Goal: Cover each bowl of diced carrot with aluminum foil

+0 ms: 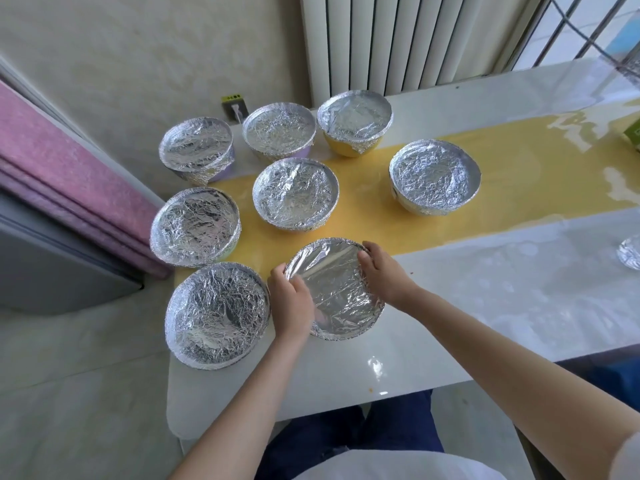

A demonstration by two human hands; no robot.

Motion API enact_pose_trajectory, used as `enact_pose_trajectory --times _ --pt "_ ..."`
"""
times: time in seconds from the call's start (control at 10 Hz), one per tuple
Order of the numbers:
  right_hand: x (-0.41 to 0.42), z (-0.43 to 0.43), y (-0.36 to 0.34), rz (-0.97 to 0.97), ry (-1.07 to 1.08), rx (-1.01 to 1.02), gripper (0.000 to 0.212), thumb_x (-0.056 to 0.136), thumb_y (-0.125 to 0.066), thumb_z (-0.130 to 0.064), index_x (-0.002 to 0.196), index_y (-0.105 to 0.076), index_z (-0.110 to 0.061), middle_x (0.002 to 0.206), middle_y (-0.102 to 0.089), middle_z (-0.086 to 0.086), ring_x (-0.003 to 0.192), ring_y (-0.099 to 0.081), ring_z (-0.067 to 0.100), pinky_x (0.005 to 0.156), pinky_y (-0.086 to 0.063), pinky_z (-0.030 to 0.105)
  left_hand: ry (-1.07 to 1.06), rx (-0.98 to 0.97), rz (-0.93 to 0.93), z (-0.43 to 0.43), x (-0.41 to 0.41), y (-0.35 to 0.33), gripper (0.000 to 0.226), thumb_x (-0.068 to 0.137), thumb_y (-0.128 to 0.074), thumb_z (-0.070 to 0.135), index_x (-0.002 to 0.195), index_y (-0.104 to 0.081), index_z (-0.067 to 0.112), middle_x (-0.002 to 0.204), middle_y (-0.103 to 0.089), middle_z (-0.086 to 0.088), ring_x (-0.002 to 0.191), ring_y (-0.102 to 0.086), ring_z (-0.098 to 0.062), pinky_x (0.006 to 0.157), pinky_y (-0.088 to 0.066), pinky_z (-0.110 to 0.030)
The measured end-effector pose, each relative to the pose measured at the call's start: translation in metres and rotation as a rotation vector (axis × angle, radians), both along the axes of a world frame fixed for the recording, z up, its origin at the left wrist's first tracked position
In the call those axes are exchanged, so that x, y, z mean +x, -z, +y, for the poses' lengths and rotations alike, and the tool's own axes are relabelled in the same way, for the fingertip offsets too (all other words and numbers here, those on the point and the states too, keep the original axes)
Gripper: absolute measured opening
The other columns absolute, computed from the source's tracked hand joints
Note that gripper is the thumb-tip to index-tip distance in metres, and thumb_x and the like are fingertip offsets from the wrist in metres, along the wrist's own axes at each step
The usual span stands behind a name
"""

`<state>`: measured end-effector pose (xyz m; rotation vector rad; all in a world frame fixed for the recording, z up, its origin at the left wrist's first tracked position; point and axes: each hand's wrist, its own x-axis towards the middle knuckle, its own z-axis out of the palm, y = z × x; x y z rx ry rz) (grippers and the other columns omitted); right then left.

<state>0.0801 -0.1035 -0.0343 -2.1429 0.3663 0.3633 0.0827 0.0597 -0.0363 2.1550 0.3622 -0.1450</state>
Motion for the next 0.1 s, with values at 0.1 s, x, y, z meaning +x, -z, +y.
enact_pose_trajectory --times 0.1 --pt "0.008 -0.0096 -0.0117 -0.013 0.011 -0.029 0.05 0.101 -0.033 -0.032 0.143 -0.027 -0.004 0.145 -0.034 0.017 0.127 -0.042 0.029 0.104 -0.031 0.034 0.128 0.127 -0.075 0.007 -0.0066 -0.0048 0.04 0.098 -0.038 0.015 0.137 -0.035 0.007 0.139 -0.035 -0.009 0.125 -0.039 -0.024 0.097 -0.041 -0.034"
